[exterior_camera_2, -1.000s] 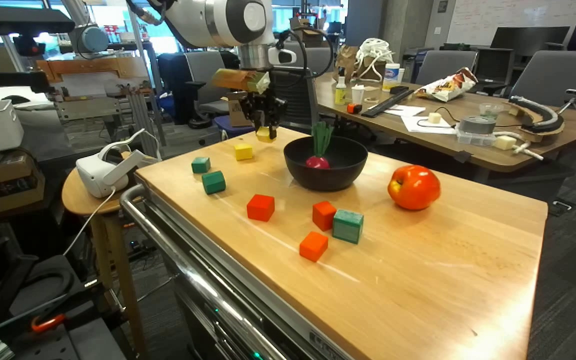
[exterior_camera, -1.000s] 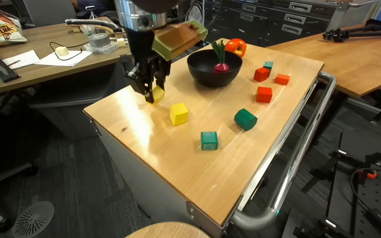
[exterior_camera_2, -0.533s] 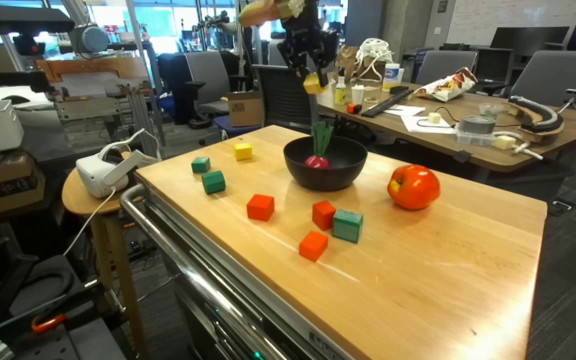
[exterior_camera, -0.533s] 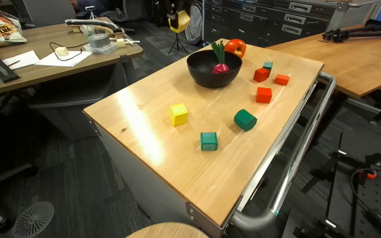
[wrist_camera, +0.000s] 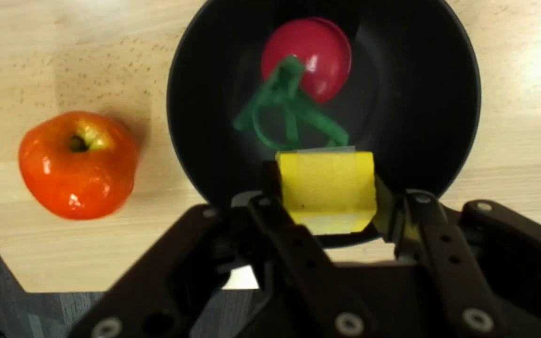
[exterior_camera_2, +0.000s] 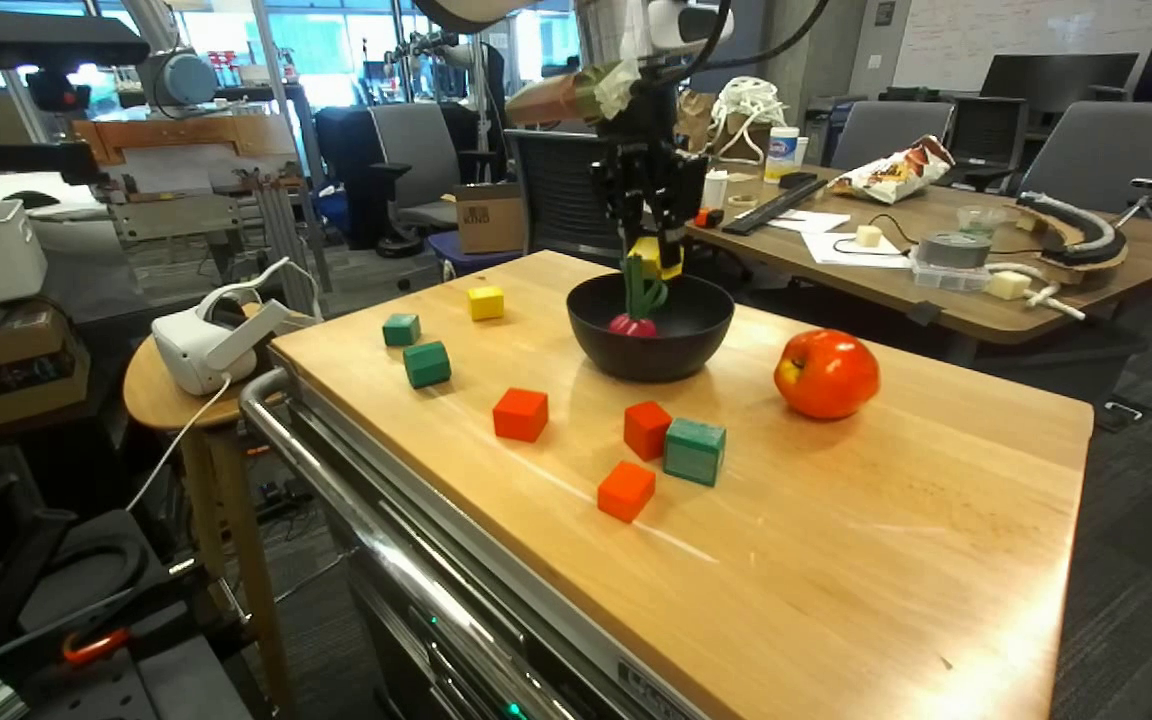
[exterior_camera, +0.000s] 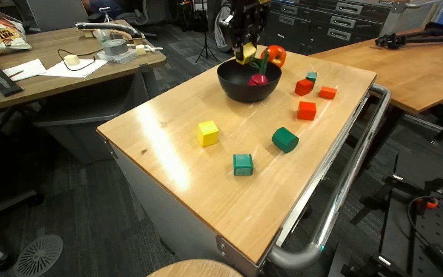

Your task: Put the red object and blocks into the bowl and then move the apple to the left side of the bowl

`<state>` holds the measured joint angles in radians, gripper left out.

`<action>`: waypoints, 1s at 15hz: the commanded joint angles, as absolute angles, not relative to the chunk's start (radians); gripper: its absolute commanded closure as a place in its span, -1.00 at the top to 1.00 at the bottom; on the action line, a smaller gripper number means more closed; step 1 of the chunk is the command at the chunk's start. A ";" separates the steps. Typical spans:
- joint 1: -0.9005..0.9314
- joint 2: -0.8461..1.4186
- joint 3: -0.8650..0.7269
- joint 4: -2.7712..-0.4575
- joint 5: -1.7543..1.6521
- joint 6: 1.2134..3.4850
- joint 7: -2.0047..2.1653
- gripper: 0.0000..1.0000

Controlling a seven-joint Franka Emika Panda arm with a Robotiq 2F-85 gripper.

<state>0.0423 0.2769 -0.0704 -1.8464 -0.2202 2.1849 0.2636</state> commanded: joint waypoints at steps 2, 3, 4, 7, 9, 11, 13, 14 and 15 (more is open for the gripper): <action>0.037 0.327 -0.062 -1.854 -0.161 2.258 0.302 -0.58; 0.037 0.335 -0.060 -1.855 -0.147 2.266 0.301 -0.58; 0.039 0.337 -0.060 -1.858 -0.139 2.266 0.300 0.42; 0.047 0.295 -0.038 -1.877 -0.106 2.238 0.258 0.70; 0.070 0.244 -0.025 -1.899 -0.127 2.236 0.270 0.99; 0.060 0.194 0.032 -1.918 -0.020 2.235 0.192 1.00; 0.062 0.186 0.076 -1.908 0.094 2.204 0.137 1.00; 0.063 0.189 0.094 -1.899 0.153 2.177 0.113 1.00; 0.068 0.202 0.109 -1.891 0.202 2.155 0.104 0.99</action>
<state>0.0662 0.2154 0.0716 -1.8842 0.0749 2.2041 0.1703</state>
